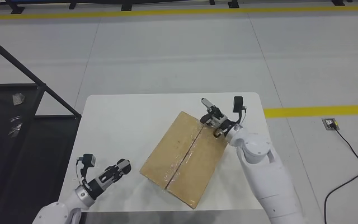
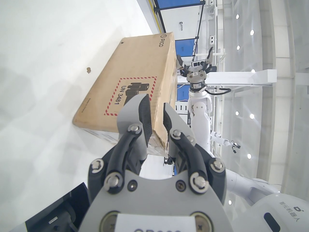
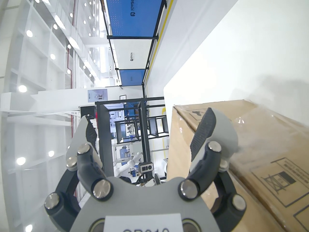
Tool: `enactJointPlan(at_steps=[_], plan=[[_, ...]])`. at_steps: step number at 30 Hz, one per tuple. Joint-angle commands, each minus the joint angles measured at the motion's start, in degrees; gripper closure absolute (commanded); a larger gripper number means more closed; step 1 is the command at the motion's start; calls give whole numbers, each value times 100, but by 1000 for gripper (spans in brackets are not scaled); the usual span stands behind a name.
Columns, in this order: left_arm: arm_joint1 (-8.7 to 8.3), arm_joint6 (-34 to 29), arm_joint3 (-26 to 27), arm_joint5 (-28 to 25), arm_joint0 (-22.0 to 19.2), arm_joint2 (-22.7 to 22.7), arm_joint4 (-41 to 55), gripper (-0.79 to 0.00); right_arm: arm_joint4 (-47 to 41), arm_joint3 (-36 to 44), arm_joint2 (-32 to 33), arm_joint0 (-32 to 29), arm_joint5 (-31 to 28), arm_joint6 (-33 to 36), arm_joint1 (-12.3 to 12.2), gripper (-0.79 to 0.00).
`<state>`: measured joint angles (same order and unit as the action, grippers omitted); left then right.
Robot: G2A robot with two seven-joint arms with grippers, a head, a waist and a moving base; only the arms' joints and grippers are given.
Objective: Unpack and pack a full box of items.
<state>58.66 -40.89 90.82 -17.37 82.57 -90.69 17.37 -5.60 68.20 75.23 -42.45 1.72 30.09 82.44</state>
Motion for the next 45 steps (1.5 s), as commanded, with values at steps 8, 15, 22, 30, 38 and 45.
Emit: enactJointPlan(at_steps=[8,15,22,30,38,45], plan=[[11,26,-28,40,-82,67,-21,-191,76,-81,-15,92,-69,-199,-18,-785],[18,73,-43,37,-76,72,-11,-188,141,-748,-268,508,-30,-251,35,-785],[18,82,-47,29,-46,40,14,-188,127,-1170,-266,690,-14,-175,28,-785],[21,51,-47,21,-54,48,6,-188,213,-1192,-138,536,-145,414,-79,-785],[20,23,-30,12,-42,47,-41,-191,264,-733,7,120,-125,603,-179,-785],[23,22,-36,-25,-82,32,18,-200,280,154,475,-488,-371,77,-300,-785]])
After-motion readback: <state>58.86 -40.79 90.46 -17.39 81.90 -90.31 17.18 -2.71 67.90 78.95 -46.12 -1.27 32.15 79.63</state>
